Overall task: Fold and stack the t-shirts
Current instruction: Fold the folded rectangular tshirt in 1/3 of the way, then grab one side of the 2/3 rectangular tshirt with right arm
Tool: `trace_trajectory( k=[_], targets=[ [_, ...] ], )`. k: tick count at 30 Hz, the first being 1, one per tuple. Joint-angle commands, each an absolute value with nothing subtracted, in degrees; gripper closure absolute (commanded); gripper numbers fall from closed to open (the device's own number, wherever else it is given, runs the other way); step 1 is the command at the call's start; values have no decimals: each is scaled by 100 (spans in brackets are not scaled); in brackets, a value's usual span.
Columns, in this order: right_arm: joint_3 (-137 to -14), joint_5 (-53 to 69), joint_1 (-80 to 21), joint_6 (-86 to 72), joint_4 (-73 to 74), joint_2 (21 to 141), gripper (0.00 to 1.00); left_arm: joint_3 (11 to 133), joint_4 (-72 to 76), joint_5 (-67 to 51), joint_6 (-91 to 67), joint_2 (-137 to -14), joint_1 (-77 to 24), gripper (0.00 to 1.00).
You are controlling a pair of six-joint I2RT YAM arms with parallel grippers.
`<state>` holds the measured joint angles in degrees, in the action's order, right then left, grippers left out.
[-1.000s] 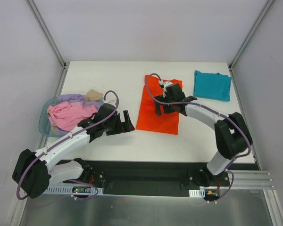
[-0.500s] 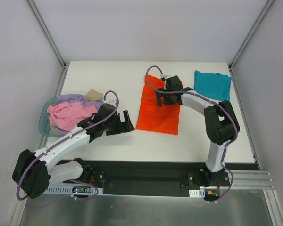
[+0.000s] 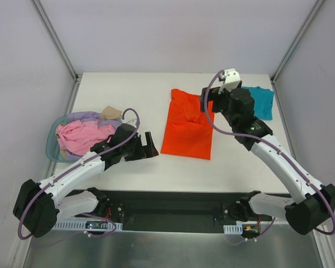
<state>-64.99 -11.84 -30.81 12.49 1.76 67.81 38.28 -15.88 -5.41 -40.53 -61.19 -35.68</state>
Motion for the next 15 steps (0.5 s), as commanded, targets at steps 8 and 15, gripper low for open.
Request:
trace_trajectory(
  k=[8, 15],
  targets=[
    [-5107, -905, -4780, 2891, 1748, 6582, 3, 3709, -2399, 289, -3753, -5028, -3612, 1],
    [-5536, -1372, -5563, 3234, 2424, 8198, 3, 3674, -2944, 843, -3718, -4299, -3612, 1]
  ],
)
